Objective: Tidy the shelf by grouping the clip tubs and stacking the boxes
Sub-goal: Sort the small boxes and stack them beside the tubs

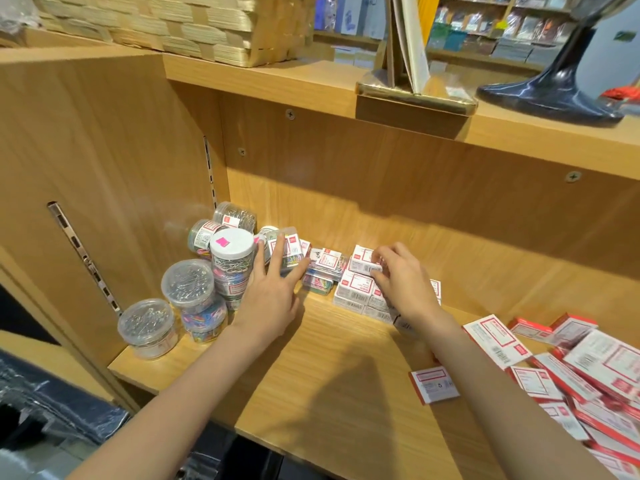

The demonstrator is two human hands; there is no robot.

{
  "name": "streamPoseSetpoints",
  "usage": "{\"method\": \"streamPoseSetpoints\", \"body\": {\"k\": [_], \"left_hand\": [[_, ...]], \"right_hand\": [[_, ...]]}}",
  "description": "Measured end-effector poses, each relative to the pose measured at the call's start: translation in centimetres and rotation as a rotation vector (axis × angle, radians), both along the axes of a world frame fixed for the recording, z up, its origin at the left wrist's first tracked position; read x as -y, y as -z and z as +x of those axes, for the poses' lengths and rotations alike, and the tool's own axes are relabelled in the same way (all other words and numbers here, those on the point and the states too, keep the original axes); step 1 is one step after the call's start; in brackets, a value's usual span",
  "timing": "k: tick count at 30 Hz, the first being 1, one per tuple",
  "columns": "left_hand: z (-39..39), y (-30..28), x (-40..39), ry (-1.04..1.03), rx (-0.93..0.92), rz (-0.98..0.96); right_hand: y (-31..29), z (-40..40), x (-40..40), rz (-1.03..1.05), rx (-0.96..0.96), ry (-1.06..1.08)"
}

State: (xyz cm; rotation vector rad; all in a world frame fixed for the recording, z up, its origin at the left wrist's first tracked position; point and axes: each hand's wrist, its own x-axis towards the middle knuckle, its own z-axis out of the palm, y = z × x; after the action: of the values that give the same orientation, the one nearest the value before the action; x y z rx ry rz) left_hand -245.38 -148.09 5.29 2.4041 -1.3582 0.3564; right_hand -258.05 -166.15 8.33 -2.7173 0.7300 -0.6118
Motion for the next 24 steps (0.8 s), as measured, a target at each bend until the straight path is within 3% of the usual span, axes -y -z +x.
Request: {"method": "streamPoseSetpoints", "body": {"k": [5, 10, 14, 18, 21, 24], "left_hand": [[-0.5, 0.1, -0.8, 0.047, 0.04, -0.029], [-1.6, 1.4, -3.1, 0.092, 0.178, -0.052], [-1.3, 2.1, -4.6, 0.044, 0.15, -0.053], [-1.1, 2.2, -5.2, 0.026, 0.104, -0.02], [-1.4, 2.0, -5.1, 0.015, 0.11, -0.037], [-1.5, 2.0, -4.8, 0.022, 0.138, -0.072]], "right_hand": [[-2.2, 1.2, -0.7, -0.053, 0.048, -0.071], [-3.1, 6.2, -2.2, 0.139, -0.076, -0.199], [-2.7, 10.6, -3.1, 0.246, -0.139, -0.19], [-1.3, 12.2, -4.3, 0.102, -0.257, -0.162], [-1.1, 11.2, -4.7, 0.19, -0.121, -0.179], [-2.7, 9.1, -4.5, 0.278, 0.176, -0.145]]}}
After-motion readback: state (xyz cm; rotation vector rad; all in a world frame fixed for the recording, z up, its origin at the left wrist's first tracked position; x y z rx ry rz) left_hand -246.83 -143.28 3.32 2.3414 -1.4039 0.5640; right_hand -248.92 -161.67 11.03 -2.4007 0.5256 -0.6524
